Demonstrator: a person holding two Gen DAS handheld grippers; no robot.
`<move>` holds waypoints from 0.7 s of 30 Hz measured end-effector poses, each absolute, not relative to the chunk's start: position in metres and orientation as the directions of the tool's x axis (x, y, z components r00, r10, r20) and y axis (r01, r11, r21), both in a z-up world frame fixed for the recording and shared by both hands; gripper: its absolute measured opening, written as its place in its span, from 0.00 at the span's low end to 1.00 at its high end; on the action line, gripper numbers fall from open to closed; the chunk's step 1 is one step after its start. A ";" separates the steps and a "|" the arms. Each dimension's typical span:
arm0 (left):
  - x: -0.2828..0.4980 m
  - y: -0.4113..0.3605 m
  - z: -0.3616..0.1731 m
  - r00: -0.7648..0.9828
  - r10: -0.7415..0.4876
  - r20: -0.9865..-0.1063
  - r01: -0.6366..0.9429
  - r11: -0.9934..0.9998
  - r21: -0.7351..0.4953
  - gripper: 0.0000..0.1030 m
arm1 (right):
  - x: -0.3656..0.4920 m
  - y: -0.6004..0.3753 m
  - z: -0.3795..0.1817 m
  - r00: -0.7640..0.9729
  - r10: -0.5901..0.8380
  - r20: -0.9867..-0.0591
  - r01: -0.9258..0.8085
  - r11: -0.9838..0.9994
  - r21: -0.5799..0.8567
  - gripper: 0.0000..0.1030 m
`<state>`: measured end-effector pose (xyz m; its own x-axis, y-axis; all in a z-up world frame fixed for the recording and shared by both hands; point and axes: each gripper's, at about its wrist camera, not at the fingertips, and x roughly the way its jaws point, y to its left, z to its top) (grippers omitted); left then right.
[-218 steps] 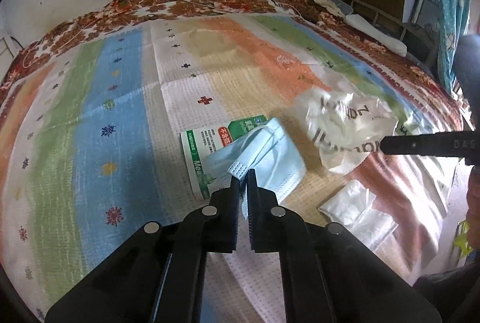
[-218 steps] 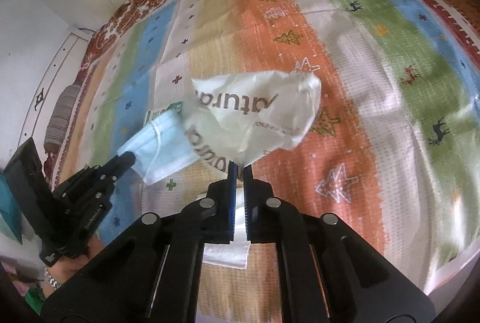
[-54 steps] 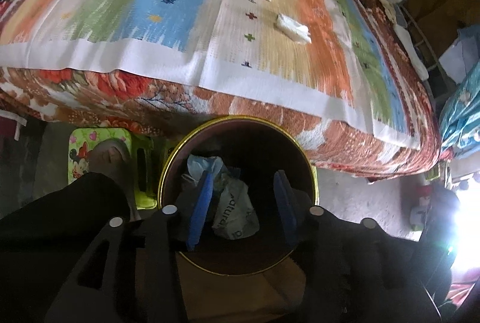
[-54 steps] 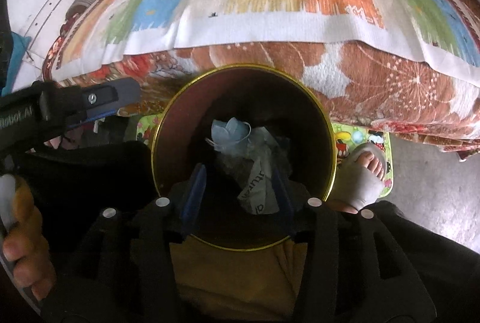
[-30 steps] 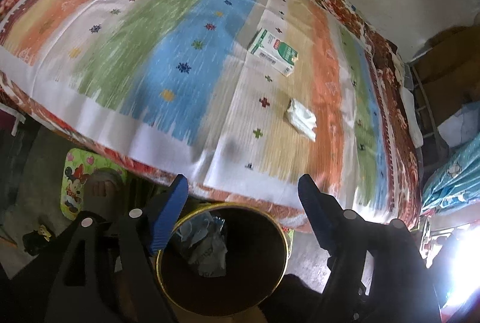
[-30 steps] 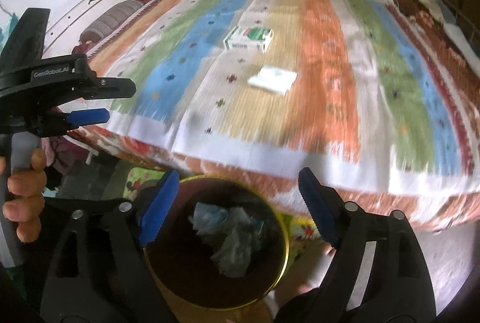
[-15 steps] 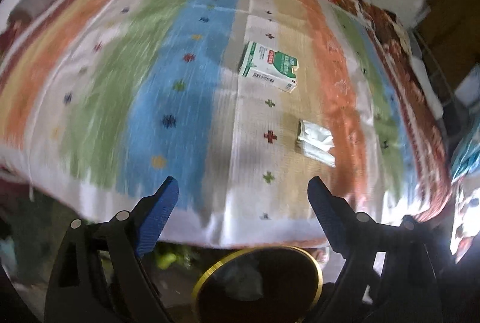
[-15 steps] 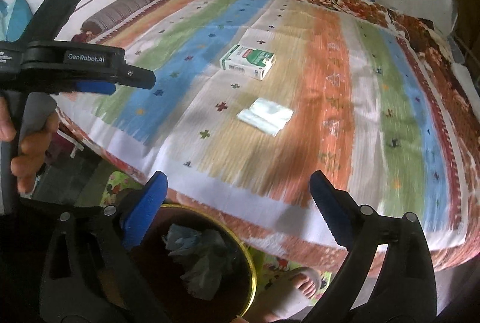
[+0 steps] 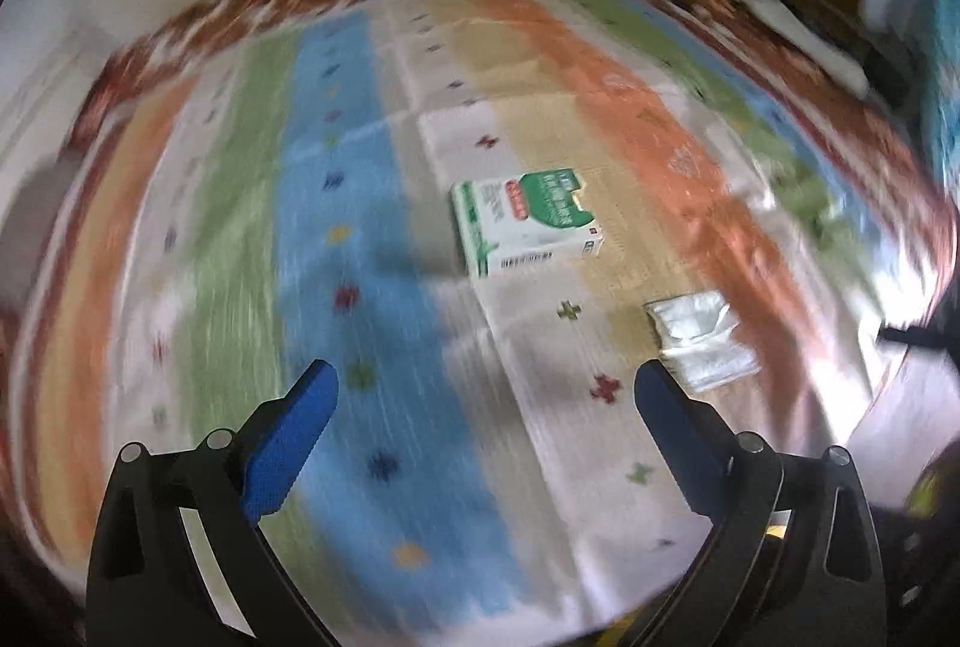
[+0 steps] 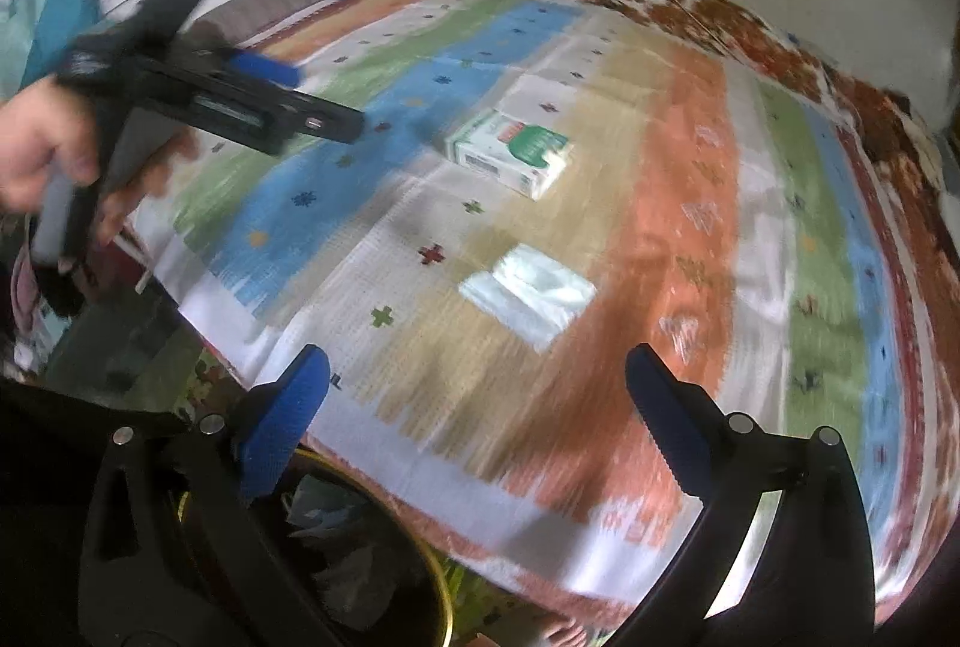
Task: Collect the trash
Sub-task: 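Move both open tools back to the eye-drop box and tissue on the blanket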
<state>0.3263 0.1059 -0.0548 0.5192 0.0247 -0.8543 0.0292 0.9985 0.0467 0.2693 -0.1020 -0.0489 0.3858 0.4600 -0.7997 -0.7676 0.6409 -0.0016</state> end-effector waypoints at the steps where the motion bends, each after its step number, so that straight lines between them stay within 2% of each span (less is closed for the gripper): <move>1: 0.330 0.102 -0.057 0.522 0.036 -0.852 0.066 0.994 0.083 0.94 | 0.272 -0.099 -0.051 0.388 0.459 -0.799 -0.775 0.631 -0.014 0.91; 4: 0.345 0.091 -0.071 0.522 0.060 -0.851 0.215 0.956 0.199 0.94 | 0.284 -0.096 -0.059 0.384 0.452 -0.805 -0.775 0.632 -0.015 0.91; 11: 0.375 0.083 -0.087 0.506 0.013 -0.862 0.407 0.878 0.251 0.94 | 0.309 -0.091 -0.084 0.343 0.416 -0.842 -0.792 0.610 -0.021 0.91; 21: 0.418 0.074 -0.109 0.411 -0.008 -0.912 0.562 0.789 0.247 0.94 | 0.332 -0.081 -0.104 0.289 0.406 -0.867 -0.841 0.541 -0.027 0.91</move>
